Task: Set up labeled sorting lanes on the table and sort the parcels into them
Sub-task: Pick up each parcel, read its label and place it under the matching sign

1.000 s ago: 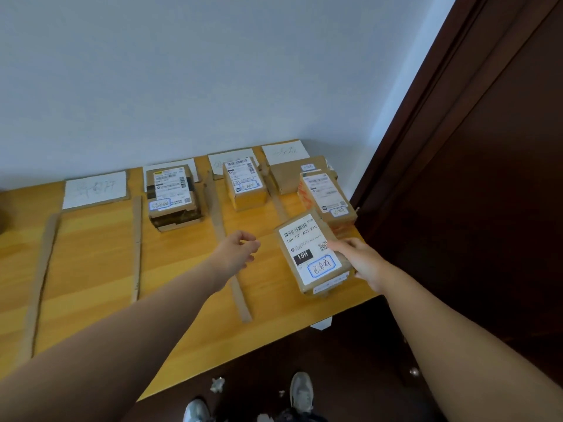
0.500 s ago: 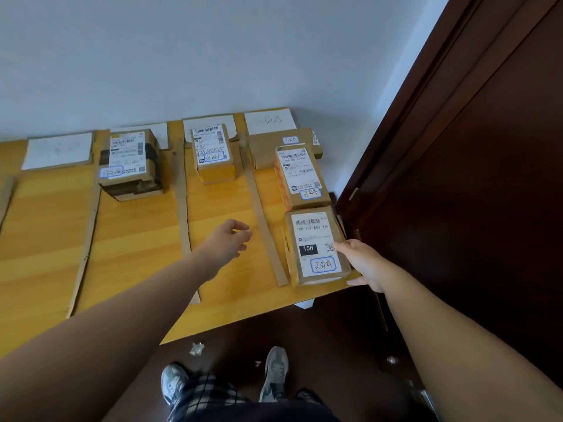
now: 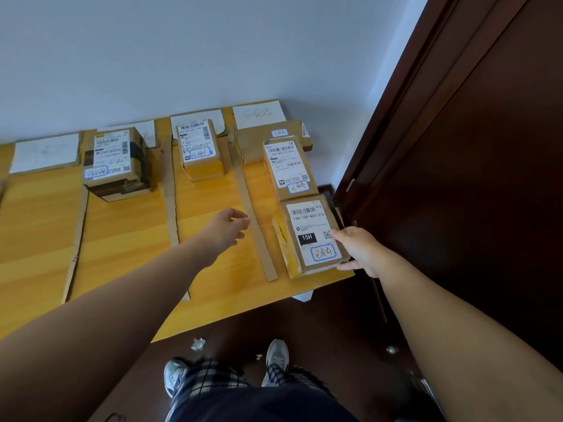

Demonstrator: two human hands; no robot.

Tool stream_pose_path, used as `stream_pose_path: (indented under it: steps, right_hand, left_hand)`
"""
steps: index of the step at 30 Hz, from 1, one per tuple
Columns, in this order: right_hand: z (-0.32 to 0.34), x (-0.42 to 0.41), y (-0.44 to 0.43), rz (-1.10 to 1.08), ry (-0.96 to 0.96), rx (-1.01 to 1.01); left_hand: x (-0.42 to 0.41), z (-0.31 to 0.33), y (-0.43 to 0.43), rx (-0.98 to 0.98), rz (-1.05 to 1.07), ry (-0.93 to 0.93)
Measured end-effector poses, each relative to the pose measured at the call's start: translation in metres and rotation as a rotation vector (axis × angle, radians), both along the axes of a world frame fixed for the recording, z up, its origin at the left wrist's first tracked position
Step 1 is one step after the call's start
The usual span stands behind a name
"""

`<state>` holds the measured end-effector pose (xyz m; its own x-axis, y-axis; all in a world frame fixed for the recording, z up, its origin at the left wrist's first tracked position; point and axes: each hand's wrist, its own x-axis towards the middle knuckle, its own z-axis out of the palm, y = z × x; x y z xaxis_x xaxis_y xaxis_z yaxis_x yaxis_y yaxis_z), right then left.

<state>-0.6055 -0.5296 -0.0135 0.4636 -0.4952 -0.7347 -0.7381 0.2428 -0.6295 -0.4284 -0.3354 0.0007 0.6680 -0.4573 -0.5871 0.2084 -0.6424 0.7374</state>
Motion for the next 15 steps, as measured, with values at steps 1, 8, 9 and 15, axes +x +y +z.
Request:
stream_pose_path:
  steps: [1,8,9,15]
  right_hand:
    - [0.000,0.000,0.001,0.003,-0.001,-0.017]
    - [0.001,-0.002,0.006,-0.016,-0.019,-0.085]
    - [0.000,-0.001,0.007,-0.015,-0.024,-0.092]
    - [-0.003,0.001,0.010,0.021,-0.016,-0.165]
  left_hand:
    - [-0.001,-0.001,-0.001,0.000,-0.001,-0.002]
    - [-0.009,-0.003,-0.003,0.012,-0.029,-0.008]
    - [-0.011,-0.003,-0.003,0.012,-0.033,-0.008]
    - [-0.016,-0.001,-0.003,0.011,-0.054,-0.028]
